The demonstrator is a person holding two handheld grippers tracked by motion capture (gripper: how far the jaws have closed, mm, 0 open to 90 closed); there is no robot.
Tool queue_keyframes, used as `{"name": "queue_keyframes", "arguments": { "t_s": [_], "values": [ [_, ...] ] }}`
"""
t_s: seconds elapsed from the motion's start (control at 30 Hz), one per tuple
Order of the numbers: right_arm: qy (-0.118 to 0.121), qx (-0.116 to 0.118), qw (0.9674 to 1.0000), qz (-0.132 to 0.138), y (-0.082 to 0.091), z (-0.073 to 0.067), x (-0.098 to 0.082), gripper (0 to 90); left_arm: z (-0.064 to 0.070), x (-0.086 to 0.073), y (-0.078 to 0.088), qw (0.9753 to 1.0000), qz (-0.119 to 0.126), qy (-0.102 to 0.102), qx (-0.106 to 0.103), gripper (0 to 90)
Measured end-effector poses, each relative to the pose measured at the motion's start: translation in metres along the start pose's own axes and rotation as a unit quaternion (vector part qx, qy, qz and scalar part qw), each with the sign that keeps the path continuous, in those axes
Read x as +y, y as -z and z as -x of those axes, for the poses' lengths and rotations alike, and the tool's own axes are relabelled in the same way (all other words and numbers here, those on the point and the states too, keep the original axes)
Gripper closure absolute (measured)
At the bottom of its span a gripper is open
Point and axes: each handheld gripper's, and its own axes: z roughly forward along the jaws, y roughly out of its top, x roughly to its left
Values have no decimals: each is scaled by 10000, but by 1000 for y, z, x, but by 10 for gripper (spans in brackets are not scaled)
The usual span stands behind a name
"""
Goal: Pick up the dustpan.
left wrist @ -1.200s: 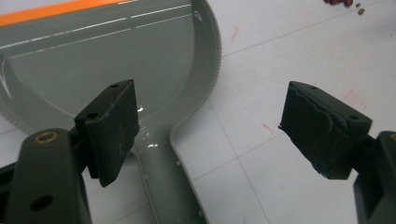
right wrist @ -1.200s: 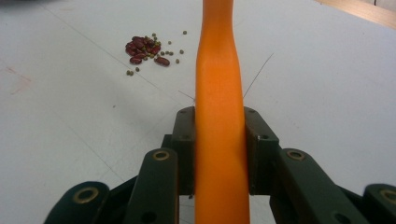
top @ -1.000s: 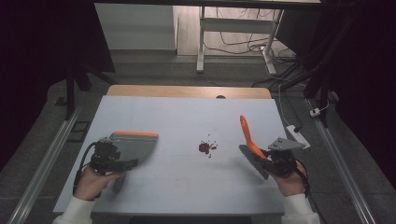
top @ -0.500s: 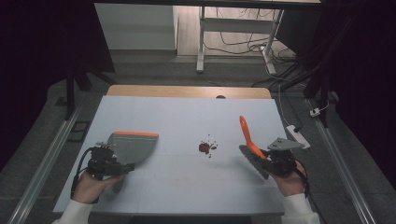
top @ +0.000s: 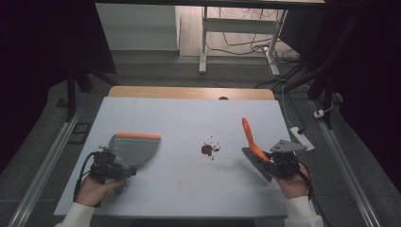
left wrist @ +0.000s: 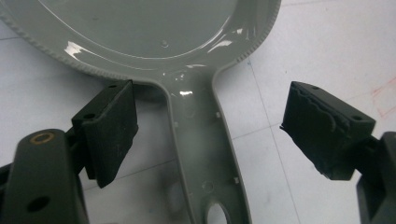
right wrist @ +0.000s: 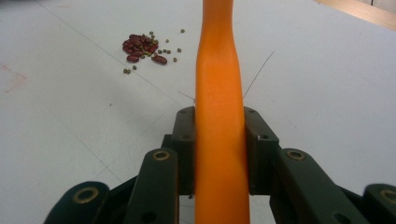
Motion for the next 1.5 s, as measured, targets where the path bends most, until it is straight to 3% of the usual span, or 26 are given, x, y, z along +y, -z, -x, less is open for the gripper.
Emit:
{"name": "queue_keyframes", "arguments": {
  "t_s": [0.07,0.2,0.37,0.67,0.83,1.13,1.5],
  "values": [
    [1,-6,10000,-4,0,0,0,702,0,-1,0,9999,-24,95,116,193],
    [0,-12,10000,0,0,0,0,702,1,-2,-1,9999,-74,53,74,193],
    [13,-6,10000,-28,-1,0,0,702,-4,-2,-10,9998,-156,148,37,215],
    [18,-11,10000,-18,-1,0,0,702,-11,0,-18,9988,8,479,79,383],
    [21,-26,10000,-24,-1,1,0,702,-12,0,-21,9985,-64,529,-98,437],
    [-1,-43,10000,-28,-1,1,-1,702,-12,0,-20,9982,2,587,-139,579],
    [32,-71,9999,-64,-2,1,-2,702,-15,0,-18,9979,137,626,-64,613]
  ]
}}
